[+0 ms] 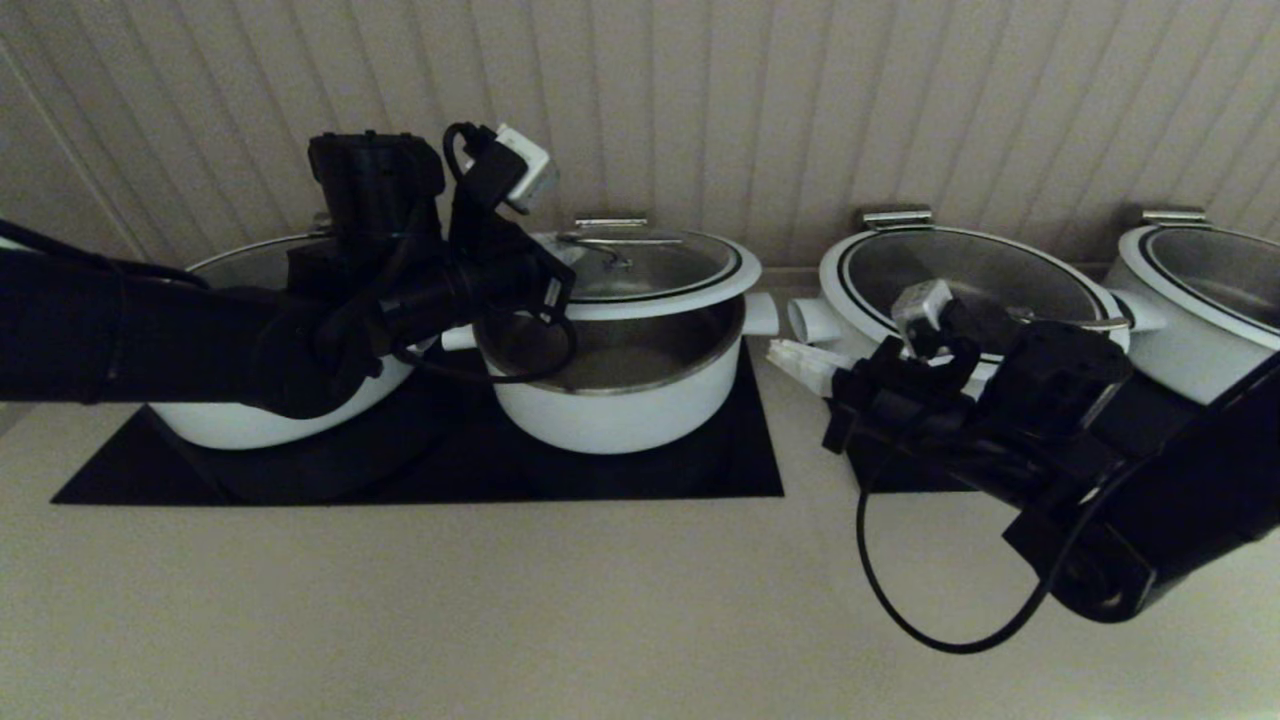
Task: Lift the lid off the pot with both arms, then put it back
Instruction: Hold the pot lid with the right arm
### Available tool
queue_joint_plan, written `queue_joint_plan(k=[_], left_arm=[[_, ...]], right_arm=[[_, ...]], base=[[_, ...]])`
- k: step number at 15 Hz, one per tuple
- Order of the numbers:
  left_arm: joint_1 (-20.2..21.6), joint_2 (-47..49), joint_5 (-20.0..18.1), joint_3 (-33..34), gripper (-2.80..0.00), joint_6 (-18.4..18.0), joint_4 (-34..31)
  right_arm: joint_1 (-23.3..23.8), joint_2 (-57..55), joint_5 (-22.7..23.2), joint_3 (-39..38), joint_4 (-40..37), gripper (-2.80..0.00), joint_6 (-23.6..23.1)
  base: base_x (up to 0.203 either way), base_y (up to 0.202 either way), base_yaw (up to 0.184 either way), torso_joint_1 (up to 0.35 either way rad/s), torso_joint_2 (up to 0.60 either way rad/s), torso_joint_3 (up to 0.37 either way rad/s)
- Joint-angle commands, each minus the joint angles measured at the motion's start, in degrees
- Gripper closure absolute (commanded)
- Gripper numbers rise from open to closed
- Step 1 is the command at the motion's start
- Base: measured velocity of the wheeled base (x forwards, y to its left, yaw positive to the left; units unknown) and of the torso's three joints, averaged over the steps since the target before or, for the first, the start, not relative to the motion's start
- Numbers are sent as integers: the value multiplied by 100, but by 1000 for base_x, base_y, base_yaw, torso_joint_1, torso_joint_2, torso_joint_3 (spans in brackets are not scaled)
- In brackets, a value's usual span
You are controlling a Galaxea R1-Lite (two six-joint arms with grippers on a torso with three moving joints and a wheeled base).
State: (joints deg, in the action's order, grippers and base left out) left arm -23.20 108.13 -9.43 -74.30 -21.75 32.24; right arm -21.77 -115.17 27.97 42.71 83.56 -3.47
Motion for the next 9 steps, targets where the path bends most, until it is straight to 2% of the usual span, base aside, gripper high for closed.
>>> queue_joint_plan(k=[1,4,9], left_arm=[[0,15,-6,3,0,-14,28],[0,33,-6,3,0,-14,28],[0,41,-6,3,0,-14,28]], right_arm=[[-2,-258,-34,314,46,0,1],[-2,-507,-231,726,38,0,45],[-2,-858,-315,1227,45,0,145]], base=[[0,0,0,0,0,0],[0,0,0,0,0,0],[0,0,0,0,0,0]])
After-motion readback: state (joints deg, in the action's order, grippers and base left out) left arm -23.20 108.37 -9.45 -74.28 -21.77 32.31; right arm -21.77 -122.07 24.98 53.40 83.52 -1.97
